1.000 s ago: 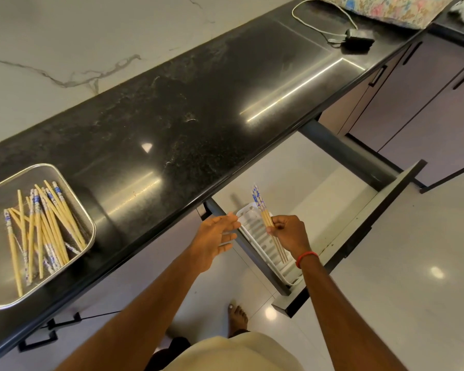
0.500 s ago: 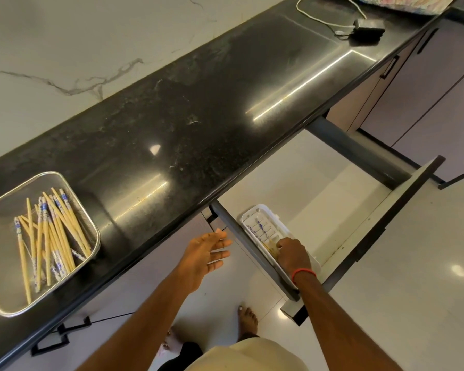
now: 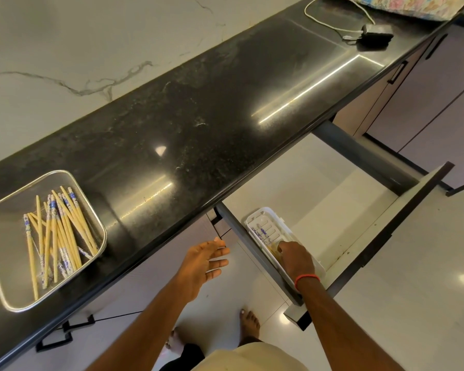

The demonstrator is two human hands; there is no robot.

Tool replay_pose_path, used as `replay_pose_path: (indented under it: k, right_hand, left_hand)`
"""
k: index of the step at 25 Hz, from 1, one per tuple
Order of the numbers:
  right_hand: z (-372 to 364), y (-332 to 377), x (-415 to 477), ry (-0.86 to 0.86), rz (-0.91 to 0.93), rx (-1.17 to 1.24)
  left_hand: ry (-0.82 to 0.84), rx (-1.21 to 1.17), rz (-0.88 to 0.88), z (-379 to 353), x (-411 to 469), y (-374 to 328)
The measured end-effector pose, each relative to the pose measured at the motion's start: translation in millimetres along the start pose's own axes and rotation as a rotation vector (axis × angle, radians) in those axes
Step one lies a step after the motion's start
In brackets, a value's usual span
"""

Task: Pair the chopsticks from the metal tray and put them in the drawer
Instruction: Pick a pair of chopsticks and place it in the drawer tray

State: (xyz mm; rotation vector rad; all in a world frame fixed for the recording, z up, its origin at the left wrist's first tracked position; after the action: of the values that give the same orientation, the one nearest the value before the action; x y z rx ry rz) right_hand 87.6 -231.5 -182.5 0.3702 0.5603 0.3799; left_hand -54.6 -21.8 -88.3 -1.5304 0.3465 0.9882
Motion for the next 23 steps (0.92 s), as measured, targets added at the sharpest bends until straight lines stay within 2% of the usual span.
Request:
replay_pose_path:
  k: [4,23]
  right_hand:
    - [-4.8,-1.3,-0.6,0.048,0.031,0.038]
    - [-3.7,-1.6,-3.3,0.011,0.04,-0.006]
  left_hand:
    - [-0.007,0.018,0.006,3.3,-1.1,7.2]
    - [-0.051,0.03,0.027,14.8,-7.9,23.6]
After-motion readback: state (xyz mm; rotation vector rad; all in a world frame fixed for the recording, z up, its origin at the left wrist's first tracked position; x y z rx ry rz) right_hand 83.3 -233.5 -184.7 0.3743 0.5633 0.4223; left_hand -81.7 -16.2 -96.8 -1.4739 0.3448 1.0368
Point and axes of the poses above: each hand's wrist, its own x-axis towards the middle knuckle, its own z-axis out of the back of the hand, y = z × x, the point moved 2 cm from there along x, towards the middle knuckle, and after that the axes turned 11 degrees about x, right-handed, at the moved point
